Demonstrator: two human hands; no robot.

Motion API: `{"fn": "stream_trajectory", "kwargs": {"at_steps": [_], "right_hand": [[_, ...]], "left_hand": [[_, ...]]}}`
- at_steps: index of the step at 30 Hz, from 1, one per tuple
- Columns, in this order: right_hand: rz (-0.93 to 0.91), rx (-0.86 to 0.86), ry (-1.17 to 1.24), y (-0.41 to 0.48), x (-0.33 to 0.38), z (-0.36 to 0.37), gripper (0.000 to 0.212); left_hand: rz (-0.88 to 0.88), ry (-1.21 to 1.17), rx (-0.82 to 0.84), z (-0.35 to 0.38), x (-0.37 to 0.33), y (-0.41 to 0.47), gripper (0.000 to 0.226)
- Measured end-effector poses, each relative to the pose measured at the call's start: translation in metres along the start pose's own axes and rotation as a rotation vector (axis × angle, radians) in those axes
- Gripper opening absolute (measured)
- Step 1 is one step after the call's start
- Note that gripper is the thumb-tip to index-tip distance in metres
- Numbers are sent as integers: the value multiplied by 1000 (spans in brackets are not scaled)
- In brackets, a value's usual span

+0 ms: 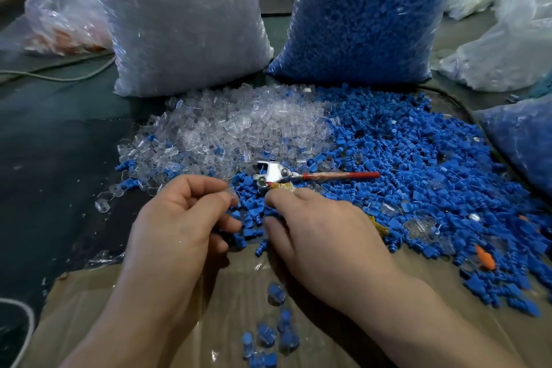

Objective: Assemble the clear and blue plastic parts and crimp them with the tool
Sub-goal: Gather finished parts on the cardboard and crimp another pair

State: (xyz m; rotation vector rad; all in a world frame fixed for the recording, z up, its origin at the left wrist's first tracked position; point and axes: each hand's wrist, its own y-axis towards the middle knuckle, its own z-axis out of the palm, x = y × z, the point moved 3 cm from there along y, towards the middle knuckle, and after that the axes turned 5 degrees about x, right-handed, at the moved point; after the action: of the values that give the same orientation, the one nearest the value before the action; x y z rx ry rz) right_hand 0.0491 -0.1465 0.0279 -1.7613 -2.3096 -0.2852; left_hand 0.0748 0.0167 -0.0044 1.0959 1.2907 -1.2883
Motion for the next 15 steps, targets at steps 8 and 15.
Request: {"fn": "stream_trajectory", "kwargs": {"at_steps": [8, 15], "right_hand": [[-105, 126, -21, -3, 10, 8, 24], [-139, 42, 66, -8, 6, 4, 22]], "left_hand": [[26, -33, 62, 4, -3, -3, 17], [-91, -243, 329, 16, -12, -8, 16]]}}
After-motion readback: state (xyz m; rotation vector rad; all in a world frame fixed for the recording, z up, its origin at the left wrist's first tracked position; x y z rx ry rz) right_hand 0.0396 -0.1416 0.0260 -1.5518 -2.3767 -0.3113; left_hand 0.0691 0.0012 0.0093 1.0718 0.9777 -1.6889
